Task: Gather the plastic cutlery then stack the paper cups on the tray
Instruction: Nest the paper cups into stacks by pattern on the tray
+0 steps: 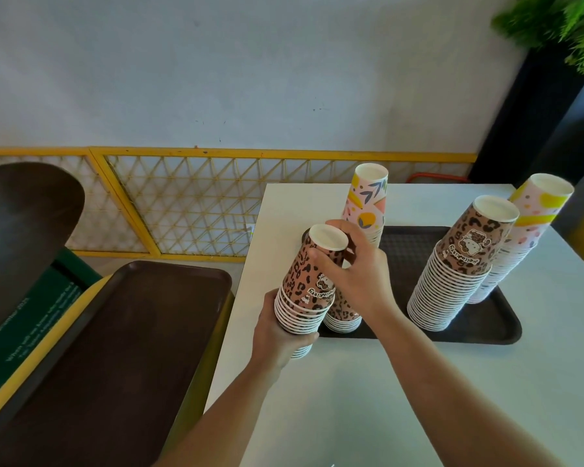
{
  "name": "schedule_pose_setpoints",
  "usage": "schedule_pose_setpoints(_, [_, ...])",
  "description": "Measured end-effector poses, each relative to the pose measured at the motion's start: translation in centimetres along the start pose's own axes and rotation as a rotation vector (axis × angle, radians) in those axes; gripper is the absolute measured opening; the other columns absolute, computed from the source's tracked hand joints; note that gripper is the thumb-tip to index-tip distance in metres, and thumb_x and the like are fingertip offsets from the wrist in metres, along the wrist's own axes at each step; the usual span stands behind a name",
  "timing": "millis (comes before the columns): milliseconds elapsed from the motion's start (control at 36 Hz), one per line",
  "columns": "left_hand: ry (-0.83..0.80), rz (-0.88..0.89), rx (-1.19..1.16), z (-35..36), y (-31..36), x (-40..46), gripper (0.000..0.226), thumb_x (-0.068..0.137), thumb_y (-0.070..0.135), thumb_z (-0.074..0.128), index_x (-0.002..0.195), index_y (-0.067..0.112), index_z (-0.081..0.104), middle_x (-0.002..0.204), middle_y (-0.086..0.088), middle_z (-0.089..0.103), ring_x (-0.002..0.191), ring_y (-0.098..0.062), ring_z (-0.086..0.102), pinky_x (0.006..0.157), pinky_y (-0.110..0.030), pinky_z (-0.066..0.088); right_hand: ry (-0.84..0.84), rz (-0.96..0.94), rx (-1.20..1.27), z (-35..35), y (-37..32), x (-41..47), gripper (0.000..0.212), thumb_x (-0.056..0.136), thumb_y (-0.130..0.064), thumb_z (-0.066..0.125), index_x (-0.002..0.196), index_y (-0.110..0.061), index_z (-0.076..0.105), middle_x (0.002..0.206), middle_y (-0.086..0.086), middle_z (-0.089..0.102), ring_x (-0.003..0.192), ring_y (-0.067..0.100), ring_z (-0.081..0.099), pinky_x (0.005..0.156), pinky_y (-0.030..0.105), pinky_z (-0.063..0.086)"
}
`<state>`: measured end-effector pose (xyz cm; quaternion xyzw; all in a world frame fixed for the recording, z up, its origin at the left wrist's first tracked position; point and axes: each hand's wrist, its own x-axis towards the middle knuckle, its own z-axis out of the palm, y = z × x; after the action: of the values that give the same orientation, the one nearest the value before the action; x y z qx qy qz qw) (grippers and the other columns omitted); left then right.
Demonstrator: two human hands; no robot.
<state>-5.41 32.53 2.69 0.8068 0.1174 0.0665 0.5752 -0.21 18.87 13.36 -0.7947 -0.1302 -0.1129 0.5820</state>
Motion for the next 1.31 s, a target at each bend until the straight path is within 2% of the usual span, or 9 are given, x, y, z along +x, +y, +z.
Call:
schedule_pose_setpoints(222, [-0.001,0.021,0.026,0.1,-0.1,0.1,0.081,0.050,0.008,0.090,0.110,0.034,0.043,0.099,0.021,0.059,0.090,0.001,0.058,0.070,-0.007,0.044,0.096,0.009,0.047,-0.9,-0.3,0.6,0.046,0.073,-0.033,0.076,0.114,-0.024,0.058,0.102,-0.008,0.063,0.092,-0.002,0.058,0.069,0.002,0.045])
schedule_pose_setpoints(417, [0.001,-0.027,-0.019,0.1,-0.4,0.2,0.080,0.050,0.005,0.089,0.108,0.037,0.045,0.101,0.018,0.062,0.093,-0.002,0.059,0.071,-0.013,0.046,0.257,0.050,0.140,-2.9,-0.5,2.3,0.044,0.076,-0.037,0.071,0.115,-0.019,0.062,0.099,-0.005,0.067,0.089,0.007,0.065,0.077,0.029,0.056])
schedule_pose_setpoints(556, [0.030,-0.042,-0.009,-0.3,-1.0,0.3,0.083,0.049,0.006,0.090,0.112,0.033,0.044,0.101,0.016,0.060,0.094,-0.010,0.060,0.073,-0.018,0.047,0.448,0.064,0.133,-4.8,-0.1,3.4,0.039,0.079,-0.042,0.067,0.110,-0.018,0.063,0.096,-0.006,0.067,0.088,0.007,0.064,0.080,0.032,0.055])
schedule_pose_setpoints(611, [0.043,-0.047,0.002,-0.4,-1.2,0.4,0.083,0.049,0.007,0.091,0.113,0.031,0.043,0.101,0.015,0.059,0.094,-0.012,0.059,0.073,-0.020,0.048,0.479,0.067,0.057,-5.1,0.4,3.4,0.044,0.079,-0.041,0.067,0.115,-0.017,0.060,0.099,-0.008,0.065,0.088,0.003,0.062,0.081,0.024,0.054])
schedule_pose_setpoints(694, [0.046,-0.063,-0.002,-0.5,-1.2,0.5,0.083,0.049,0.007,0.090,0.113,0.029,0.042,0.101,0.013,0.058,0.095,-0.014,0.058,0.070,-0.015,0.046,0.451,0.051,-0.058,-4.6,1.5,2.9,0.048,0.077,-0.037,0.070,0.119,-0.018,0.057,0.105,-0.007,0.064,0.091,0.004,0.060,0.074,0.008,0.049])
schedule_pose_setpoints(833, [0.026,-0.080,-0.038,-0.3,-0.6,0.6,0.084,0.050,0.005,0.089,0.114,0.030,0.041,0.103,0.011,0.058,0.095,-0.012,0.057,0.069,-0.015,0.046,0.364,0.018,-0.178,-2.9,3.6,1.7,0.052,0.073,-0.030,0.076,0.118,-0.016,0.055,0.107,-0.005,0.060,0.096,0.008,0.054,0.081,0.025,0.050])
schedule_pose_setpoints(1056, [0.010,-0.070,-0.080,0.1,-0.2,0.6,0.085,0.050,0.004,0.089,0.116,0.030,0.042,0.106,0.012,0.060,0.099,-0.012,0.058,0.075,-0.020,0.049,0.092,0.004,-0.178,-1.0,2.8,0.3,0.073,0.075,-0.045,0.069,0.135,-0.019,0.038,0.136,0.000,0.046,0.121,0.009,0.044,0.089,0.020,0.035])
schedule_pose_setpoints(1139, [0.003,-0.057,-0.074,0.2,0.0,0.6,0.085,0.050,0.004,0.089,0.115,0.033,0.042,0.105,0.015,0.059,0.097,-0.008,0.058,0.073,-0.017,0.048,0.012,-0.013,-0.124,-0.2,1.6,0.0,0.077,0.071,-0.062,0.062,0.133,-0.022,0.040,0.127,-0.009,0.051,0.113,-0.002,0.045,0.086,0.009,0.035])
schedule_pose_setpoints(1306, [0.004,-0.025,-0.056,0.4,0.3,0.5,0.083,0.049,0.004,0.089,0.111,0.035,0.043,0.103,0.015,0.061,0.096,-0.004,0.059,0.071,-0.014,0.047,-0.108,0.024,-0.036,0.7,1.1,-0.2,0.060,0.073,-0.037,0.074,0.126,-0.022,0.051,0.116,-0.010,0.059,0.108,0.003,0.054,0.084,0.011,0.045])
